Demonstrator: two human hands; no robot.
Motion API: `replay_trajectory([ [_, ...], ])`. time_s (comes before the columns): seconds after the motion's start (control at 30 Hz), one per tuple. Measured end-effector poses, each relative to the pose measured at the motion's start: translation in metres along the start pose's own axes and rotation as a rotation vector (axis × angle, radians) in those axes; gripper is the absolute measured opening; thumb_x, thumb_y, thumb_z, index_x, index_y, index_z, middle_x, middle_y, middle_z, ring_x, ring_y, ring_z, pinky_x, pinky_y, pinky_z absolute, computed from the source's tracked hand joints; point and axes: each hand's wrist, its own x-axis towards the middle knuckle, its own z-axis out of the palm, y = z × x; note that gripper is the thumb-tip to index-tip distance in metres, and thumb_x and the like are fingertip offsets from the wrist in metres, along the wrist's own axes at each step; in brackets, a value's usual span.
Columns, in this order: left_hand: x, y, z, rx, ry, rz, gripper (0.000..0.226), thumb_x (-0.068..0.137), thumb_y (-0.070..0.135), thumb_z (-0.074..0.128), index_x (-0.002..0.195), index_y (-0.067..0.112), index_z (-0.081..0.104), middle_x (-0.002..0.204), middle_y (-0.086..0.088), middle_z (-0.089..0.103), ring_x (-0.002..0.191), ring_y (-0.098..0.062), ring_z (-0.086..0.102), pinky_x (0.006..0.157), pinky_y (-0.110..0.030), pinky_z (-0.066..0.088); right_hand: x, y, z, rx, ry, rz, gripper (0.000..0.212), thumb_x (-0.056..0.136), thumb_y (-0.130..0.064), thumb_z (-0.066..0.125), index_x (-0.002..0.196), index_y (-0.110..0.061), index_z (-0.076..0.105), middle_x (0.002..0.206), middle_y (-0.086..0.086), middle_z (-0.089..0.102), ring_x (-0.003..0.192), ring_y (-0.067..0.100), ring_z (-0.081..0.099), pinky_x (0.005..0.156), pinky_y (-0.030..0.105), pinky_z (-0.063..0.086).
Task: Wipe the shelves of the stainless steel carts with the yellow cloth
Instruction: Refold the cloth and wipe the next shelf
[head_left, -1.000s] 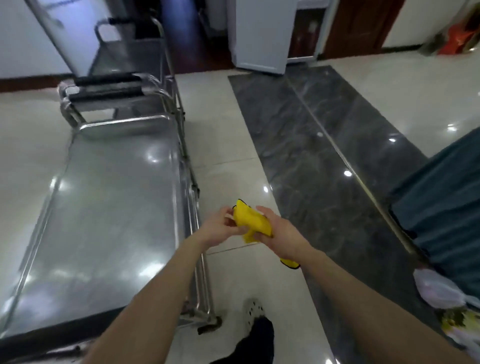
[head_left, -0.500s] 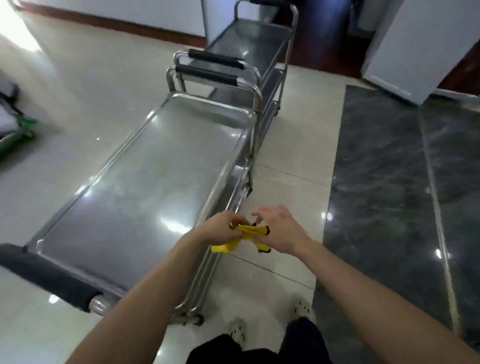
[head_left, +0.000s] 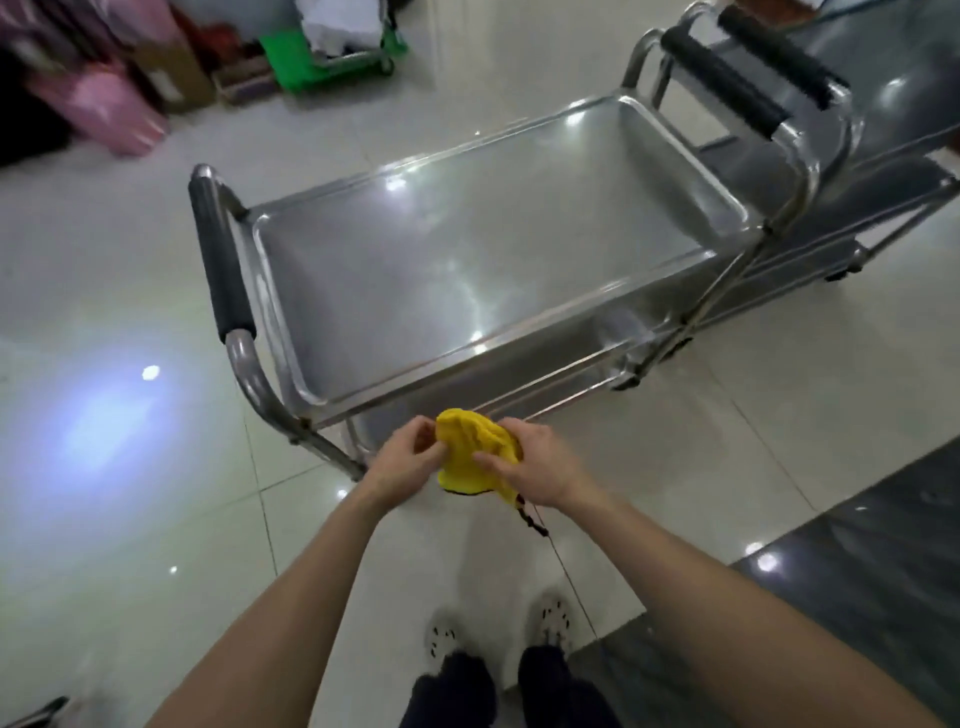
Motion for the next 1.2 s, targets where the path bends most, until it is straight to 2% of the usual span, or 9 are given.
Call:
replay_trajectory([
  [0.1, -0.013, -0.041, 0.007, -0.155, -0.044, -0.152, 0.037, 0.086, 0.023, 0.078, 0.121, 0.020, 0.066, 0.114, -0.003, 0.074, 0.102, -0.019, 0.070, 0.078, -0.030, 0.054, 0.008, 0.006, 0.032, 0.100, -0.039, 0.036, 0.023, 0.100, -0.034, 0.075, 0.084, -0.019, 0.069, 0.072, -0.006, 0.062, 0.068, 0.010, 0.057, 0.068, 0.039, 0.046],
  [0.23, -0.020, -0.109, 0.029, -0.148, 0.061, -0.307, 0.052, 0.083, 0.011, 0.082, 0.130, 0.015, 0.059, 0.126, -0.001, 0.065, 0.122, -0.023, 0.061, 0.094, -0.036, 0.055, 0.012, 0.018, 0.082, 0.174, -0.135, 0.085, 0.013, 0.105, -0.045, 0.065, 0.110, -0.035, 0.070, 0.095, -0.016, 0.067, 0.088, 0.000, 0.062, 0.077, 0.026, 0.052],
  [0.47, -0.020, -0.189, 0.089, -0.820, 0.184, -0.730, 0.070, 0.084, 0.063, 0.073, 0.140, 0.025, 0.056, 0.127, -0.015, 0.072, 0.114, -0.029, 0.066, 0.095, -0.046, 0.051, 0.026, 0.047, 0.145, 0.506, -0.172, 0.265, 0.016, 0.111, -0.022, 0.057, 0.110, -0.037, 0.062, 0.105, -0.014, 0.069, 0.089, 0.002, 0.072, 0.070, 0.019, 0.058],
  [0.53, -0.015, -0.208, 0.099, -1.080, 0.157, -0.717, 0.060, 0.091, 0.059, 0.072, 0.136, 0.021, 0.059, 0.107, -0.015, 0.078, 0.092, -0.030, 0.071, 0.077, -0.040, 0.049, 0.033, 0.064, 0.153, 0.569, -0.184, 0.309, 0.017, 0.111, -0.022, 0.057, 0.111, -0.038, 0.062, 0.107, -0.017, 0.070, 0.085, -0.002, 0.072, 0.066, 0.017, 0.057],
  [0.63, 0.012, -0.231, 0.105, -1.186, 0.193, -0.576, 0.054, 0.100, 0.028, 0.074, 0.148, 0.013, 0.056, 0.133, -0.016, 0.071, 0.111, -0.038, 0.073, 0.094, -0.054, 0.060, 0.057, 0.087, 0.160, 0.563, -0.170, 0.289, 0.016, 0.111, -0.021, 0.057, 0.112, -0.036, 0.062, 0.106, -0.014, 0.069, 0.094, 0.011, 0.068, 0.073, 0.025, 0.057],
  [0.73, 0.048, -0.235, 0.093, -0.917, 0.450, -0.444, 0.062, 0.097, 0.014, 0.079, 0.147, 0.020, 0.043, 0.146, -0.020, 0.057, 0.126, -0.043, 0.063, 0.106, -0.064, 0.055, 0.091, 0.110, 0.168, 0.354, -0.098, 0.199, 0.020, 0.110, -0.020, 0.056, 0.124, -0.031, 0.063, 0.108, -0.008, 0.064, 0.104, 0.019, 0.060, 0.084, 0.034, 0.049],
  [0.9, 0.124, -0.223, 0.040, -0.357, 0.659, -0.021, 0.023, 0.099, 0.025, 0.077, 0.116, 0.024, 0.063, 0.119, 0.004, 0.061, 0.117, -0.030, 0.063, 0.088, -0.039, 0.054, 0.169, 0.125, 0.177, 0.262, 0.085, 0.044, 0.022, 0.108, -0.025, 0.060, 0.126, -0.013, 0.064, 0.110, 0.002, 0.068, 0.108, 0.030, 0.065, 0.090, 0.041, 0.050],
  [1.03, 0.146, -0.252, 0.046, -0.133, 0.745, 0.048, 0.021, 0.101, 0.030, 0.072, 0.121, 0.034, 0.067, 0.112, 0.016, 0.068, 0.102, -0.009, 0.070, 0.091, -0.037, 0.061, 0.211, 0.155, 0.214, -0.349, 0.089, 0.000, 0.065, 0.101, -0.043, 0.066, 0.149, -0.004, 0.047, 0.143, 0.021, 0.054, 0.133, 0.041, 0.051, 0.110, 0.046, 0.042],
  [1.2, 0.133, -0.322, 0.075, -0.116, 1.277, 0.048, 0.040, 0.087, 0.061, 0.075, 0.086, 0.032, 0.047, 0.072, 0.008, 0.058, 0.066, -0.011, 0.060, 0.070, -0.044, 0.056, 0.230, 0.172, 0.280, -0.590, 0.081, -0.331, 0.071, 0.101, -0.077, 0.034, 0.164, -0.045, 0.033, 0.175, 0.009, 0.025, 0.163, 0.034, 0.018, 0.128, 0.066, 0.016],
])
